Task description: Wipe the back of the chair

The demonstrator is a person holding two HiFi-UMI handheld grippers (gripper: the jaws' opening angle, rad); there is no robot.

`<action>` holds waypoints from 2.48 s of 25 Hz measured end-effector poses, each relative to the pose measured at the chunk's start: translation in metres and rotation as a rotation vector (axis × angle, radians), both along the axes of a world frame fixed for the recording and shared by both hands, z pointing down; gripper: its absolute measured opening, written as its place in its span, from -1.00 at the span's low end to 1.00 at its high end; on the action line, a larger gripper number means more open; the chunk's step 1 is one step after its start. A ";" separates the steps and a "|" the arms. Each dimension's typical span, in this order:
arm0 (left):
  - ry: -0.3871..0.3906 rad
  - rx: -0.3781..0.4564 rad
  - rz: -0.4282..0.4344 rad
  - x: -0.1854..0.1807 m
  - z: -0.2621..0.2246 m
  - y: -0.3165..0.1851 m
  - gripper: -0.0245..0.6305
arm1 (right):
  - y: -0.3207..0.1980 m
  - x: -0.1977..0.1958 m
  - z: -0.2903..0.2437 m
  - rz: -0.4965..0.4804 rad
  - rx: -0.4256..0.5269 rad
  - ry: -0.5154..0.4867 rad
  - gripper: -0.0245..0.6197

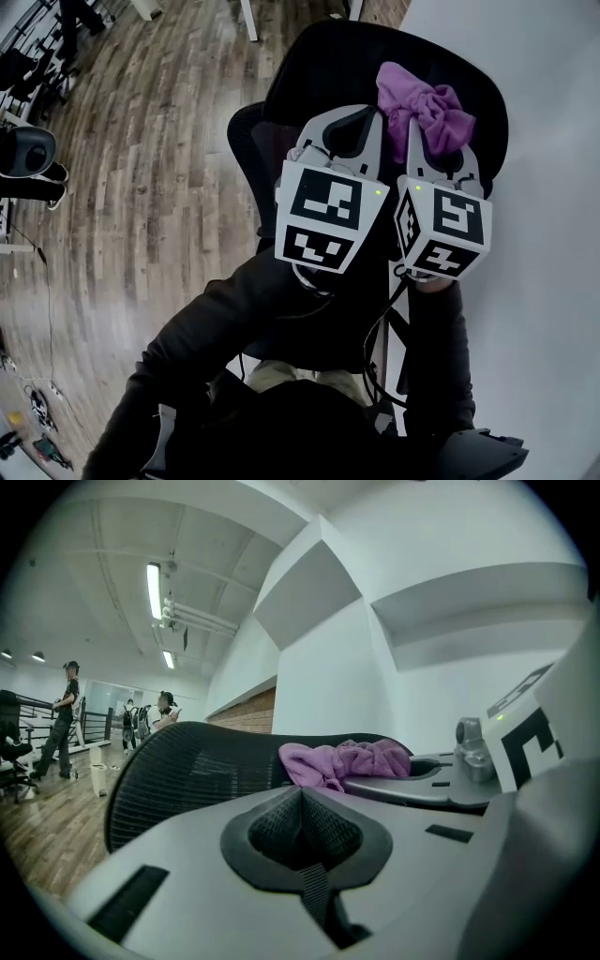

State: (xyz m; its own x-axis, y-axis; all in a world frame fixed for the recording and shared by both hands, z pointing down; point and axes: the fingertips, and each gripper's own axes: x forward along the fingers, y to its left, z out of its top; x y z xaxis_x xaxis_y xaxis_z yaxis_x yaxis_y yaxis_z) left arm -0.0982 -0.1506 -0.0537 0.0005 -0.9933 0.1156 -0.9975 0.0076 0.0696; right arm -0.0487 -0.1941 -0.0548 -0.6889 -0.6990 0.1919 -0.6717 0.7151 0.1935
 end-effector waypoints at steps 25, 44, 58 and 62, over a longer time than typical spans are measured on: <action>-0.023 0.002 -0.156 -0.093 0.001 0.076 -0.92 | 0.081 -0.134 0.003 -0.266 -0.063 -0.039 -0.71; -0.060 0.001 -0.203 -0.099 -0.006 0.086 -0.93 | 0.096 -0.145 -0.005 -0.355 -0.067 -0.099 -0.72; 0.004 -0.041 -0.187 -0.086 0.036 0.101 -0.93 | 0.111 -0.131 0.038 -0.339 -0.105 -0.048 -0.72; 0.015 -0.029 -0.163 -0.088 0.037 0.098 -0.93 | 0.109 -0.133 0.037 -0.322 -0.076 -0.049 -0.72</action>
State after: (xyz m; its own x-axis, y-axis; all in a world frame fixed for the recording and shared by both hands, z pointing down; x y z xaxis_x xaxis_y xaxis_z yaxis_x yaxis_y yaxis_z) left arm -0.1865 -0.0526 -0.0169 -0.1585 -0.9765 0.1458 -0.9818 0.1716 0.0820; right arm -0.1813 -0.0854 -0.0174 -0.8820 -0.4285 0.1961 -0.4157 0.9035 0.1043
